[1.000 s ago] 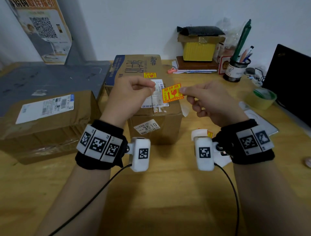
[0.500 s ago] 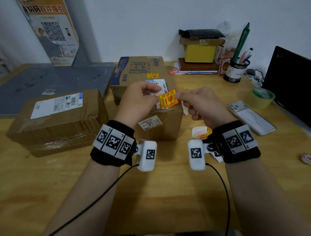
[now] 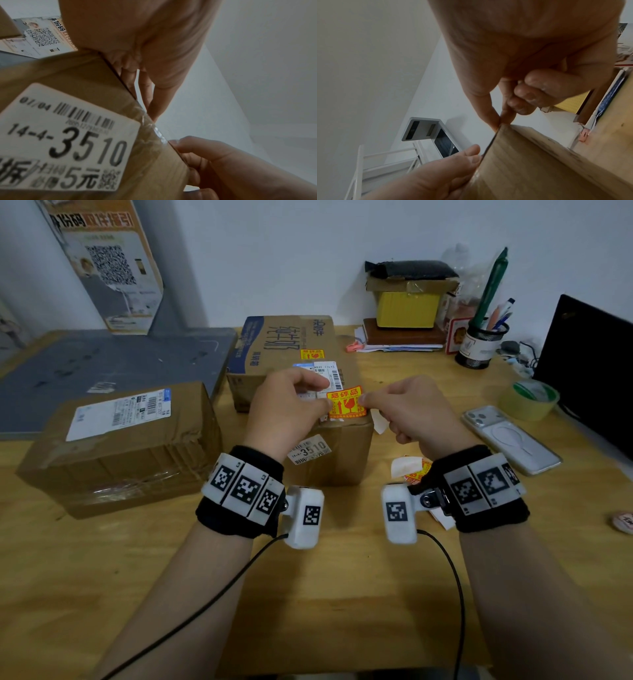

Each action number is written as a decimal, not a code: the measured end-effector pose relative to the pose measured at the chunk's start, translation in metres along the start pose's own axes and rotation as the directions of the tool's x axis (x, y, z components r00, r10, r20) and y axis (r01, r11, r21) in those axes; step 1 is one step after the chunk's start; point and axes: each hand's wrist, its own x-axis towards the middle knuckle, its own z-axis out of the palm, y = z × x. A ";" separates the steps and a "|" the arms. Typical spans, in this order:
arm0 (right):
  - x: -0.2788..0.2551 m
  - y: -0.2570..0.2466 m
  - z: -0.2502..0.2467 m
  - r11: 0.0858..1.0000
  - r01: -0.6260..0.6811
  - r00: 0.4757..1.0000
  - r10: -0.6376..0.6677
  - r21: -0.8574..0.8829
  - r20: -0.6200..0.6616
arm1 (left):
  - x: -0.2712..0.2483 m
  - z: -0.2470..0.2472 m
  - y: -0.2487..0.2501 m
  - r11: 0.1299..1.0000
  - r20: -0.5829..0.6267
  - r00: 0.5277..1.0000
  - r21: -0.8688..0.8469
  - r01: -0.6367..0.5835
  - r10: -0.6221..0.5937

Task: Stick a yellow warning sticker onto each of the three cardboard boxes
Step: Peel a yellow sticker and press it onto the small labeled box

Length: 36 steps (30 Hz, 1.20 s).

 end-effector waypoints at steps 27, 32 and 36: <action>-0.037 0.000 0.012 0.841 0.426 0.904 -0.406 -0.334 0.132 | 0.003 -0.013 0.000 0.983 -0.043 0.999 0.184 0.027 -0.019; -0.032 -0.002 0.020 0.749 0.382 0.922 -0.348 -0.542 0.169 | 0.003 -0.015 -0.005 0.982 -0.001 0.997 0.168 0.082 -0.083; -0.025 -0.008 0.026 0.739 0.343 0.937 -0.312 -0.580 0.156 | 0.003 -0.013 -0.007 0.989 0.014 0.995 0.115 0.097 -0.099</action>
